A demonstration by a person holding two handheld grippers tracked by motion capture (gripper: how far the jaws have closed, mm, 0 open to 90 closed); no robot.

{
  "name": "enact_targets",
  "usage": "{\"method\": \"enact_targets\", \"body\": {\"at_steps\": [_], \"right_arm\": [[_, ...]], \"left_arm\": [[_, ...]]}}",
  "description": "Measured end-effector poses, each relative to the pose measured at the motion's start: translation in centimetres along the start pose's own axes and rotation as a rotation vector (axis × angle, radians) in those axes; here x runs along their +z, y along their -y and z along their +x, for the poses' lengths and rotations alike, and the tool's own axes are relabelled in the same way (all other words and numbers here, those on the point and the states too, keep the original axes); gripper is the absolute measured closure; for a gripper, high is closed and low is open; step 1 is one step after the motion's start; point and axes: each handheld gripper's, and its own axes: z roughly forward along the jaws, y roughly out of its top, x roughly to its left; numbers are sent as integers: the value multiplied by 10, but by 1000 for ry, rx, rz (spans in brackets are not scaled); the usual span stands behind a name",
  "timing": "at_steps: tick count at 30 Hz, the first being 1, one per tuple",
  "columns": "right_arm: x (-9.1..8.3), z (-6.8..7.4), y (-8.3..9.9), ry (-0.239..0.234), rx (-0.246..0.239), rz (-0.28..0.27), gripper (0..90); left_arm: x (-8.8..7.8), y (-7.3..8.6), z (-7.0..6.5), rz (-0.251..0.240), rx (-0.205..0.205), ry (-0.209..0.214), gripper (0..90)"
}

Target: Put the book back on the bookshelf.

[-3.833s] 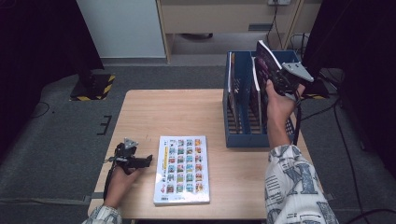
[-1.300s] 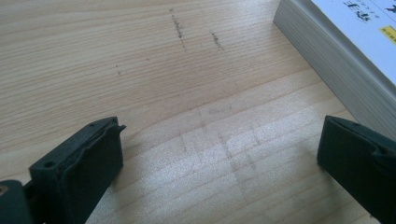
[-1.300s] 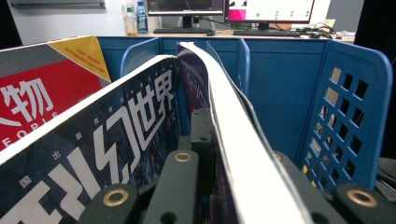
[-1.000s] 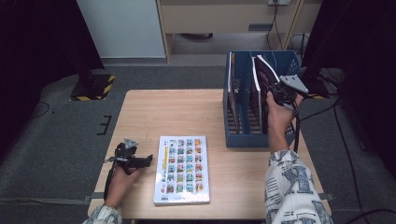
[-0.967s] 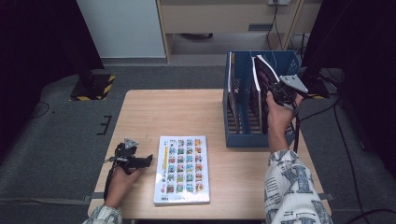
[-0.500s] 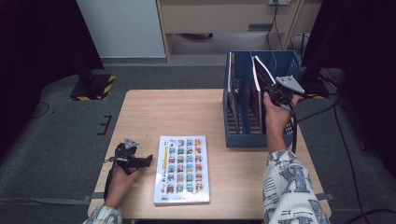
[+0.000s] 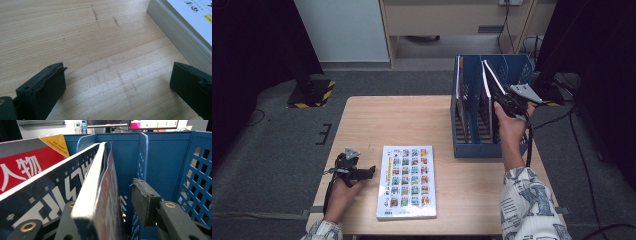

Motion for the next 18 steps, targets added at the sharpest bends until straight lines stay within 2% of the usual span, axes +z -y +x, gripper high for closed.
{"method": "enact_targets", "body": {"at_steps": [3, 8, 18], "right_arm": [[-5, 1, -1, -12, 2, -2, 546], [-14, 4, -3, -21, -38, 9, 544], [-31, 9, 2, -32, -68, 28, 561]], "left_arm": [[0, 0, 0, 0, 0, 0, 0], [0, 0, 0, 0, -1, 0, 0], [0, 0, 0, 0, -1, -1, 0]]}}
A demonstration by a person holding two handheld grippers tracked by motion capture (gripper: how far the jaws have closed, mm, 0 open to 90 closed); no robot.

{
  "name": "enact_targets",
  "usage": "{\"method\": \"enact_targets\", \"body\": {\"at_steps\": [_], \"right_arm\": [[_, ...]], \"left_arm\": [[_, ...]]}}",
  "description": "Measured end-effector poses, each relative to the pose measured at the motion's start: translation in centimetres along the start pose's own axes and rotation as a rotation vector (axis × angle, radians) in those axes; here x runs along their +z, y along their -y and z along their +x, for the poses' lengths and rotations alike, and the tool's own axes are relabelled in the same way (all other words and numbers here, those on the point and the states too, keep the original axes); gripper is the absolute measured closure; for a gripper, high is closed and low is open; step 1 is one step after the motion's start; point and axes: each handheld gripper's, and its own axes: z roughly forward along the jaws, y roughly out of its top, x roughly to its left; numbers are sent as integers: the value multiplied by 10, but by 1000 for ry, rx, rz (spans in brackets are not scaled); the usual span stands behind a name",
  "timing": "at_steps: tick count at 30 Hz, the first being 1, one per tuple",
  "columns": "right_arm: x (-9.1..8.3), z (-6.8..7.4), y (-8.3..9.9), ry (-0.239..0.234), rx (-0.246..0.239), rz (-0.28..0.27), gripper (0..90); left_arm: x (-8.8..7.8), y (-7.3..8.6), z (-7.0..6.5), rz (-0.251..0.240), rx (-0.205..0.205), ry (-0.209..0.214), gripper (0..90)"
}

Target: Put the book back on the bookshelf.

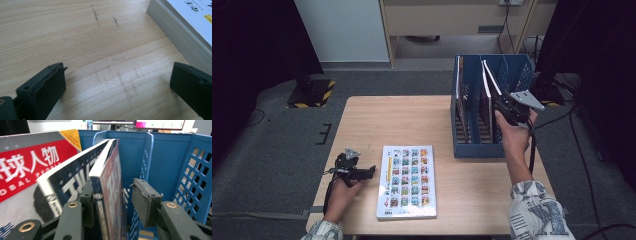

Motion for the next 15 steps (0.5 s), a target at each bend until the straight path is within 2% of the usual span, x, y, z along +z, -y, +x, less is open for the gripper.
{"method": "enact_targets", "body": {"at_steps": [15], "right_arm": [[-29, 7, 12, -35, 8, -13, 565]], "left_arm": [[0, 0, 0, 0, -1, 0, 0]]}}
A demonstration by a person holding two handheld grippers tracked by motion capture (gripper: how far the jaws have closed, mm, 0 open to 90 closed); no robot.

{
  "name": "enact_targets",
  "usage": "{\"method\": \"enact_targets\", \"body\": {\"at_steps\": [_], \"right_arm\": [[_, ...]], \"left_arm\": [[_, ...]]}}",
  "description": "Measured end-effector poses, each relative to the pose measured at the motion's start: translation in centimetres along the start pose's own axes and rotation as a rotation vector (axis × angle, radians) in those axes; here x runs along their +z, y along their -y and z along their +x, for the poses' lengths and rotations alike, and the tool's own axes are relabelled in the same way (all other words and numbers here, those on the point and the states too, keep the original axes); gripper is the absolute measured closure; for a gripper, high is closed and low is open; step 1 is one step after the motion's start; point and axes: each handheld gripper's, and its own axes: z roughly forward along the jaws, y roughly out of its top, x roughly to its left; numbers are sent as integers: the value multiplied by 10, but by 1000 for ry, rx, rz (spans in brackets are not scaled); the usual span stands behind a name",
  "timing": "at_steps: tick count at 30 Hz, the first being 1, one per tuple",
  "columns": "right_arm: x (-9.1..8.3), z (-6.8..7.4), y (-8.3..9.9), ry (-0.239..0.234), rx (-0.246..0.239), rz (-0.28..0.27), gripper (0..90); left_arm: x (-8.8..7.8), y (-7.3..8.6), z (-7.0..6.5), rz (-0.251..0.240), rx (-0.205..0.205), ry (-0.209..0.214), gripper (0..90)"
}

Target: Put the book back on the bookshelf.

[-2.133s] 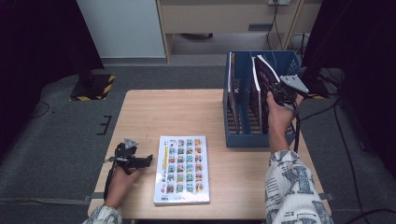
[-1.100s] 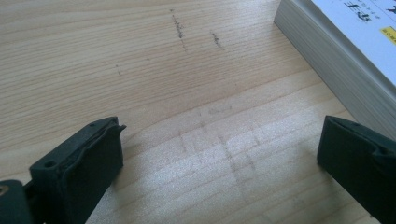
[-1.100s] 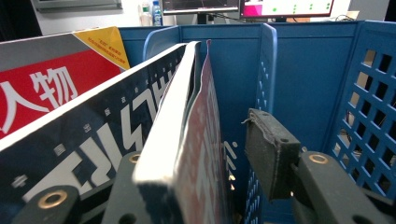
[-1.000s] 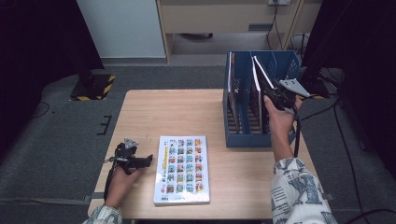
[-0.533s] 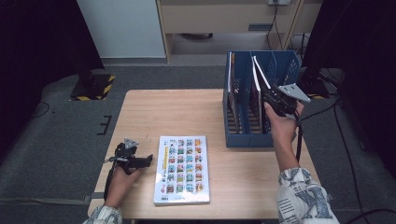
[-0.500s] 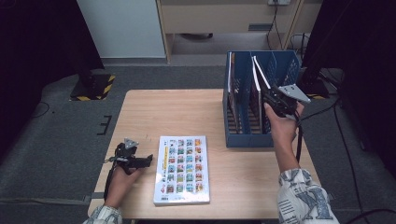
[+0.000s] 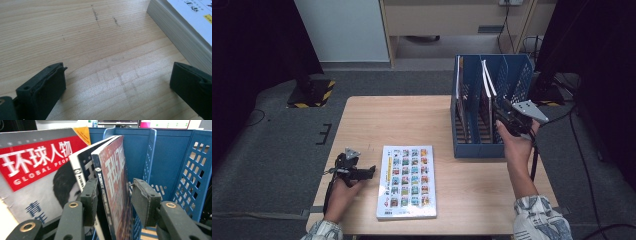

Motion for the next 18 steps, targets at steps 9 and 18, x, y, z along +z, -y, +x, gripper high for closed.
{"method": "enact_targets", "body": {"at_steps": [9, 18], "right_arm": [[-18, 8, 11, -21, -14, -10, 540], [-31, 19, 21, -62, -1, -7, 462]], "left_arm": [[0, 0, 0, 0, -2, -1, 0], [-1, 1, 0, 3, -6, -6, 0]]}}
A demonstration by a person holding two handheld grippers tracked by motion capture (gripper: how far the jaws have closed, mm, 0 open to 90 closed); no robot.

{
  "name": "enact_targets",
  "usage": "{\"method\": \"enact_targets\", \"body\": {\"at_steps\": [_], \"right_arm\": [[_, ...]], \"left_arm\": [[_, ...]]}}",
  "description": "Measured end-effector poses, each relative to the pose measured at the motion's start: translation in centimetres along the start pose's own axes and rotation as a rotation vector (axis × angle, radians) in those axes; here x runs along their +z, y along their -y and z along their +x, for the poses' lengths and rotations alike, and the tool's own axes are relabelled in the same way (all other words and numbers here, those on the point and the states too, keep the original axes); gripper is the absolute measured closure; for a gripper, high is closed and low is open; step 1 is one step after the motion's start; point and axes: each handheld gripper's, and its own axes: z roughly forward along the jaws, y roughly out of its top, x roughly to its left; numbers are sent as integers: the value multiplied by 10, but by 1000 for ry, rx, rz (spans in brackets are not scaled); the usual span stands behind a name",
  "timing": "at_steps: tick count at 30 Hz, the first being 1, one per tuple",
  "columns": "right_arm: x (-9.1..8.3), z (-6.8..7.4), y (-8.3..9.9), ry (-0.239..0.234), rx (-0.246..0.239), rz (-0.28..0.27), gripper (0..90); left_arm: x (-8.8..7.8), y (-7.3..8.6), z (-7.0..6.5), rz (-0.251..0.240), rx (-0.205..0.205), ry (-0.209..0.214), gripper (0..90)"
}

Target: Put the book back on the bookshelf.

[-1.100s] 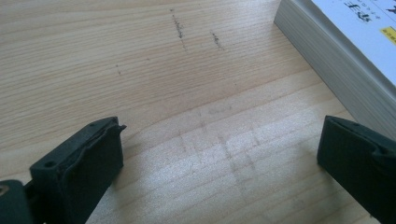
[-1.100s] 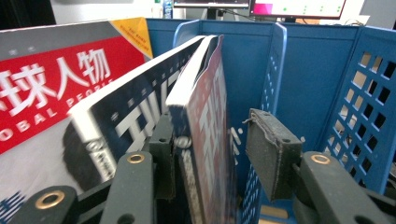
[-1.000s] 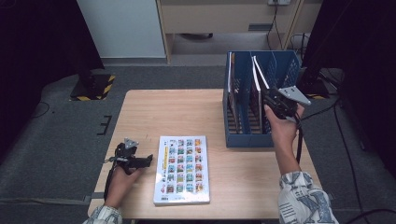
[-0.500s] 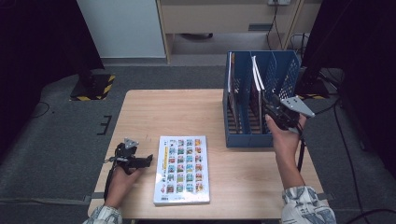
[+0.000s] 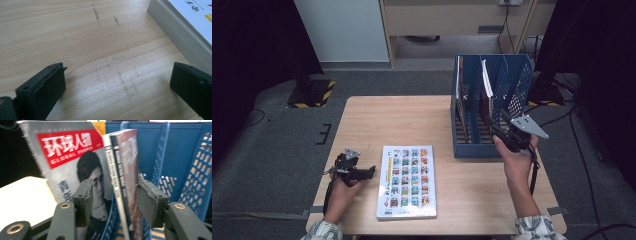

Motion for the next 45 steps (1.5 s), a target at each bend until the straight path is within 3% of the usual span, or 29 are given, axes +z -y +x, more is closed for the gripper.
{"method": "enact_targets", "body": {"at_steps": [9, 13, 23, 35, 39, 45], "right_arm": [[-7, 30, 9, -106, 7, 39, 342], [-9, 46, 14, -155, 2, 59, 314], [0, 90, 36, -290, -68, 145, 226], [9, 126, 60, -398, -99, 238, 178], [14, 139, 70, -438, -119, 281, 174], [19, 148, 81, -483, -139, 341, 181]], "left_arm": [[0, 1, 0, -2, -1, 3, 0], [0, 1, -1, -2, 46, 51, 0], [-1, 1, 1, -4, 69, 75, 0], [-1, 1, 3, -4, 70, 85, 0], [-5, -1, 5, -27, 31, 102, 54], [-18, -9, -2, -84, 45, 139, 106]]}}
